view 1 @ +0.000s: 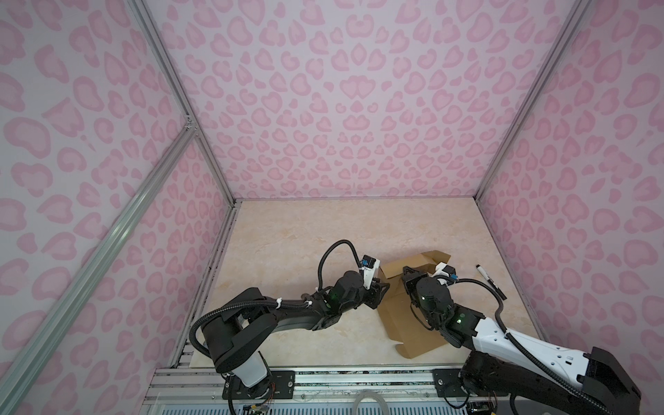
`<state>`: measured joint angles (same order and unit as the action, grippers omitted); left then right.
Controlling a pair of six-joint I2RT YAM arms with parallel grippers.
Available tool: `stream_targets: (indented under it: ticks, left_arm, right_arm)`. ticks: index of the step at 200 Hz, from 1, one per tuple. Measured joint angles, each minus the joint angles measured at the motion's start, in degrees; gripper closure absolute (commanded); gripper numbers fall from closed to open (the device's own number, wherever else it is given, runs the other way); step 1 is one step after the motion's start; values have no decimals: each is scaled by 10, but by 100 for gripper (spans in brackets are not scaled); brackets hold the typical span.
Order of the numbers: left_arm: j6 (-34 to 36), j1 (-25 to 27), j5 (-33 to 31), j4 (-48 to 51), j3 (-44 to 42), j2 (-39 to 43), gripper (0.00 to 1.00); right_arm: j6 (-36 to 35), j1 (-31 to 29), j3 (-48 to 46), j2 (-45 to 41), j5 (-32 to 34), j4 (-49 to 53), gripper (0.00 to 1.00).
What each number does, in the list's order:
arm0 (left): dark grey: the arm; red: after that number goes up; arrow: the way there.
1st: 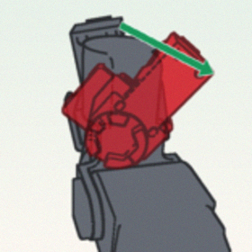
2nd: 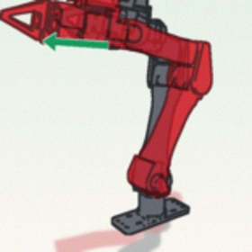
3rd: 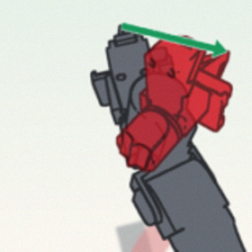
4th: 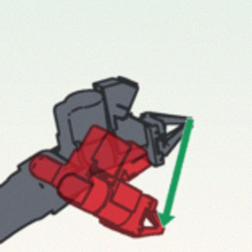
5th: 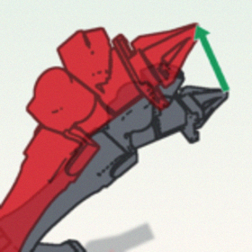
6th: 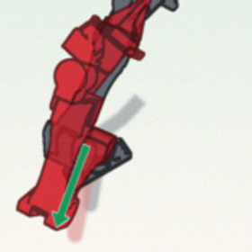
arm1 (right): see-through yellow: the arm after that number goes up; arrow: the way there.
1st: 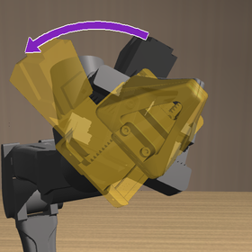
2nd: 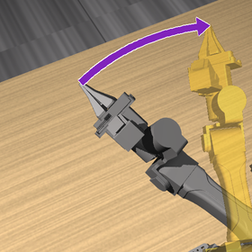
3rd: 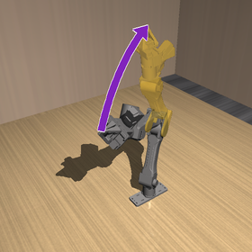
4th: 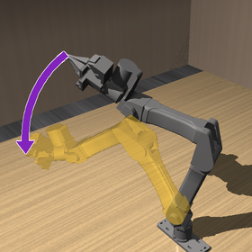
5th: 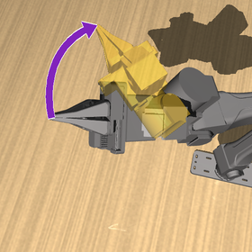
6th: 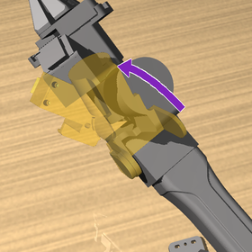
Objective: Fold the paper box
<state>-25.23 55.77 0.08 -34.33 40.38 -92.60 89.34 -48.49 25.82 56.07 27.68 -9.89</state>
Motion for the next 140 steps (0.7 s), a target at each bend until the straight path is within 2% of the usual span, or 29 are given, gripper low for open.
stream_targets:
  ticks: [52, 140]
  left_arm:
    - [29, 0, -52, 31, -2, 25, 55]
    - [49, 9, -99, 23, -17, 30, 56]
  right_arm:
    - [42, -45, 14, 2, 43, 34, 100]
    - [87, -48, 22, 17, 48, 54, 100]
